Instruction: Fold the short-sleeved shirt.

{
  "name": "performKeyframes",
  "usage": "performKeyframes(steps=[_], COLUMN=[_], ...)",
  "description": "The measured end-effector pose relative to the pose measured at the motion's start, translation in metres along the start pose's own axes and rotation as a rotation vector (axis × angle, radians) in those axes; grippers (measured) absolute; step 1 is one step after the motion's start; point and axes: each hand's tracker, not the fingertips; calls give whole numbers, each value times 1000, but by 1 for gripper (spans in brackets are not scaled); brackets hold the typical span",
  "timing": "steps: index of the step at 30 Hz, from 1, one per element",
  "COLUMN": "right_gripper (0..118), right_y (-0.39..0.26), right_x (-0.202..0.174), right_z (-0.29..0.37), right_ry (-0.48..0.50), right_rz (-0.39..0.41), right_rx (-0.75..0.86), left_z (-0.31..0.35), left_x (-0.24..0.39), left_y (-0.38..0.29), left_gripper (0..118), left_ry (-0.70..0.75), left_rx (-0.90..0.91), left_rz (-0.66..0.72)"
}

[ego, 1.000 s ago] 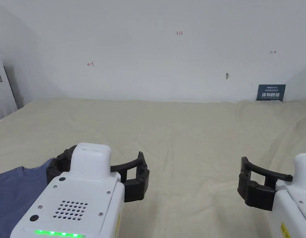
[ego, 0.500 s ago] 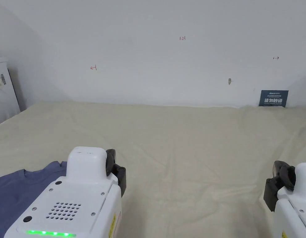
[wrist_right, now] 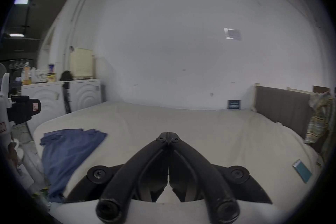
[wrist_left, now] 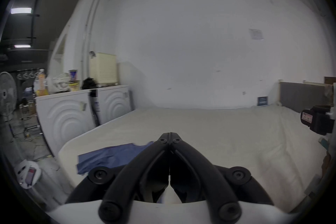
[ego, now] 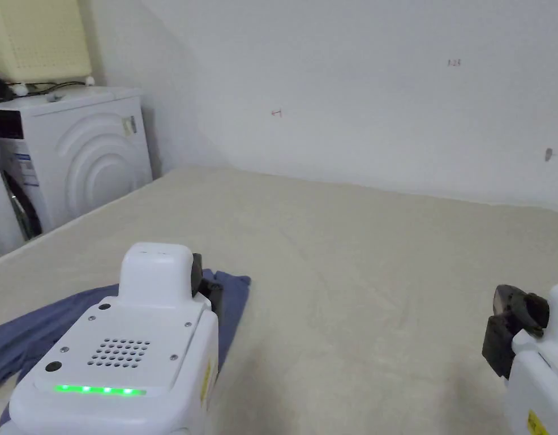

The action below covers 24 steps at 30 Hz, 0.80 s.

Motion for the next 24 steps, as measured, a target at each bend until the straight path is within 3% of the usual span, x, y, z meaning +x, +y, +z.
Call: performKeyframes(steps=[5, 10, 14, 18, 24], right_gripper=[0, 0, 0, 0, 0], right_y=[-6, -21, -32, -37, -47], right_x=[-68, -112, -122, -118, -110], right_z=[-20, -26, -28, -38, -56], right_ry=[242, 374, 403, 389, 340], right_rz=[-1, 44, 59, 58, 59], right_rx=[-41, -84, -122, -153, -211], left_z=[16, 26, 25, 5, -70], left_x=[-58, -84, -93, -88, -92], left_y=[-5, -13, -24, -35, -68], left_gripper=[0, 0, 0, 0, 0], left_ry=[178, 272, 256, 280, 135], left_rx=[-28, -70, -92, -142, -338], left_rz=[0, -5, 74, 21, 128])
